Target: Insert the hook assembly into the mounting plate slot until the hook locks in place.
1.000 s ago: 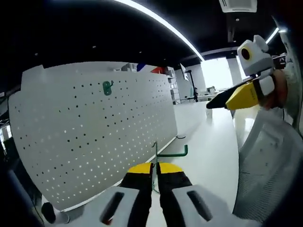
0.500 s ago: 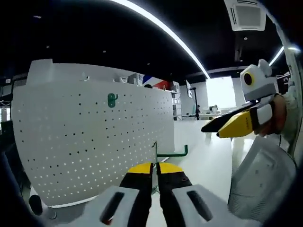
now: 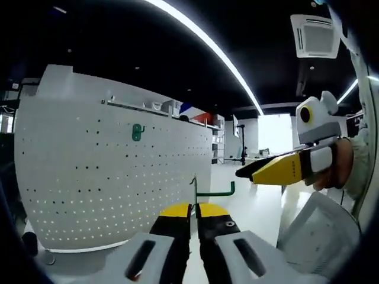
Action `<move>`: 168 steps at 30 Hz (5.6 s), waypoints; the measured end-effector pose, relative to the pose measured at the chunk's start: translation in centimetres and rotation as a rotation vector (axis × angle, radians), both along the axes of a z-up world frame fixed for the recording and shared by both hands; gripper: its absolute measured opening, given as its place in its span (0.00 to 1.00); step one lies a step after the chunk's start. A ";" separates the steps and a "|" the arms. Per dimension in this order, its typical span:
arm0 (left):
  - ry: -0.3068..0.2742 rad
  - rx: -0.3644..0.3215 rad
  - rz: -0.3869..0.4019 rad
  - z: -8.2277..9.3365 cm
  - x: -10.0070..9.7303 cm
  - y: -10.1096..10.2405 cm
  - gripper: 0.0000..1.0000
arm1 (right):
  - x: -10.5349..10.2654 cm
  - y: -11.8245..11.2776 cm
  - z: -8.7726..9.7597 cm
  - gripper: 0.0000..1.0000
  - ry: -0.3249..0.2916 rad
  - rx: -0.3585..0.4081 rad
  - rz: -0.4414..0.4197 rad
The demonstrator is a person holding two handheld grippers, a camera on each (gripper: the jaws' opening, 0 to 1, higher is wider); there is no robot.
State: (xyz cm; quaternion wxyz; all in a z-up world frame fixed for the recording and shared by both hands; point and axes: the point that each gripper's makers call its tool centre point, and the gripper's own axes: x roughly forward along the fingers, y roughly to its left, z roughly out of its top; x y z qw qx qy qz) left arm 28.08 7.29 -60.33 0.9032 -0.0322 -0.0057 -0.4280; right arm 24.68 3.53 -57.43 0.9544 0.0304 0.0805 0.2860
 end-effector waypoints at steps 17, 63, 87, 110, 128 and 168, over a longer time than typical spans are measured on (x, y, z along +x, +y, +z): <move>-0.002 -0.036 -0.040 0.6 -1.3 -1.3 0.03 | 0.0 0.9 0.5 0.24 -0.015 0.020 0.025; -0.072 -0.041 -0.032 2.7 -3.0 -2.2 0.04 | 0.0 1.9 1.1 0.02 -0.037 0.051 0.040; -0.093 -0.014 -0.016 3.0 -2.9 -2.3 0.06 | 0.0 1.9 1.5 0.01 -0.090 -0.019 0.032; -0.042 0.019 0.014 1.3 -2.7 -1.5 0.23 | 0.5 0.8 1.5 0.01 -0.081 0.008 -0.005; 0.027 0.085 0.115 -1.1 -2.1 1.2 0.57 | 1.4 -0.1 1.2 0.01 -0.075 0.010 -0.041; 0.083 0.092 0.162 -2.3 -2.7 2.9 0.62 | 10.7 -7.8 4.6 0.01 -0.141 -0.011 -0.293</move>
